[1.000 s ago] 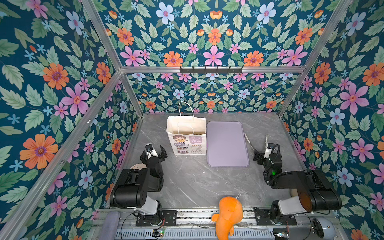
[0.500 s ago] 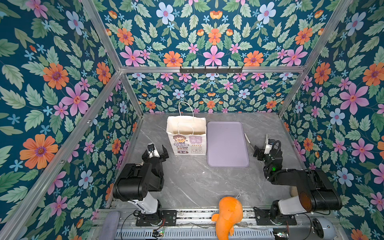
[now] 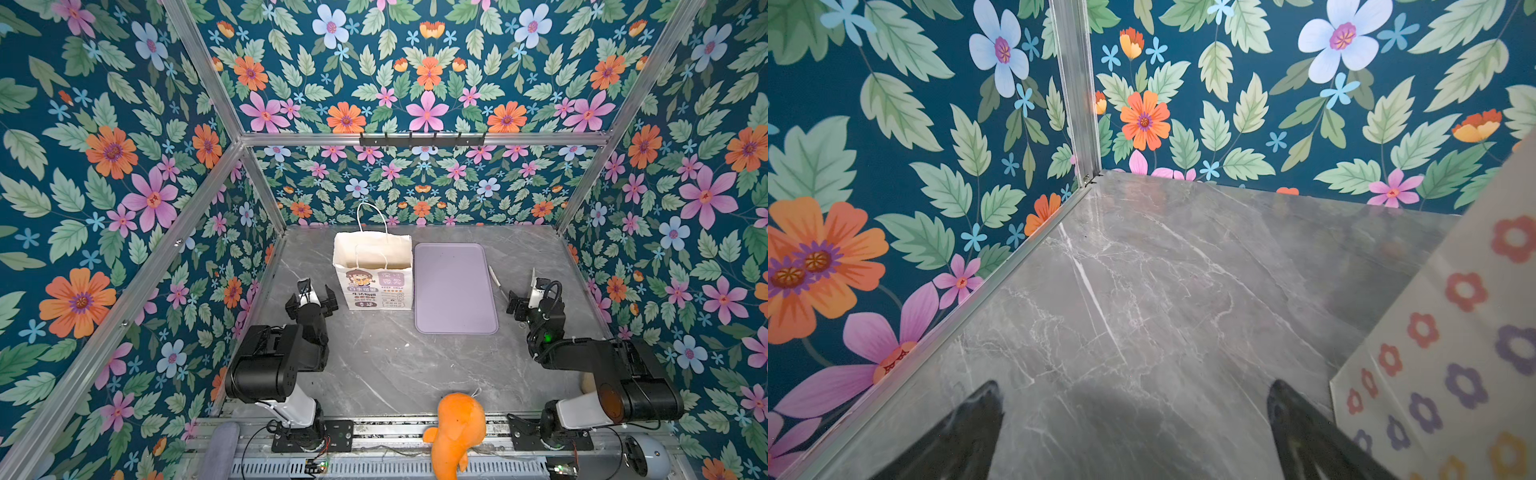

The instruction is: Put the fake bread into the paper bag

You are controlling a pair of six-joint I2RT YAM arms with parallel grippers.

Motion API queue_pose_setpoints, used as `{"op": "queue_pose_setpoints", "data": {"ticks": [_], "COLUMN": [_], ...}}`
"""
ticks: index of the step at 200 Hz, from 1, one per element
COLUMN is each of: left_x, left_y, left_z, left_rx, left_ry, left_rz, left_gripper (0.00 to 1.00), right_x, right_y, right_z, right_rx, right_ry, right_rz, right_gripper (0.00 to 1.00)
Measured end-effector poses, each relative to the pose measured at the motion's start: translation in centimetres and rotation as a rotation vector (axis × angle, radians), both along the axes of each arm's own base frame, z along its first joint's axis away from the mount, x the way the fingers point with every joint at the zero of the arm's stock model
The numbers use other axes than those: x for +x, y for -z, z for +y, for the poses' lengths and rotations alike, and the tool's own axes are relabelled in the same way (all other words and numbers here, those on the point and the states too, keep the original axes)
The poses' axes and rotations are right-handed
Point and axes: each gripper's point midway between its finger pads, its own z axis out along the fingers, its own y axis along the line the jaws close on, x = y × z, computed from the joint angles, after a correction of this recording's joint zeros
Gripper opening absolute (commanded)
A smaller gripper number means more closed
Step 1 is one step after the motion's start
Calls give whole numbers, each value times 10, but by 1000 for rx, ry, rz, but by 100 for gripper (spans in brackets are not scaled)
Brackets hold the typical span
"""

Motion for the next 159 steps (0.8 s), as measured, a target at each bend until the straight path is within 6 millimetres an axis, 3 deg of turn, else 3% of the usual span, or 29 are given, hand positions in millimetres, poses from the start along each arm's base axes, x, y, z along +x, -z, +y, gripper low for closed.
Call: {"op": "queue_pose_setpoints", "data": {"ticks": [87, 125, 159], "left_x": [-1, -21, -12], "left_y": [1, 11, -2], "left_z": [0, 1, 0], "left_rx": [0, 0, -1], "left_ry": [0, 0, 1], "left_rz": [5, 8, -36], "left_gripper": [100, 100, 100], "right_x": [0, 0, 0], "right_y": [0, 0, 0], "right_z": [0, 0, 0], "right_rx": [3, 3, 3], "right_ry": [1, 1, 1], "right_rz": [0, 0, 0], "right_gripper": [99, 99, 99]}}
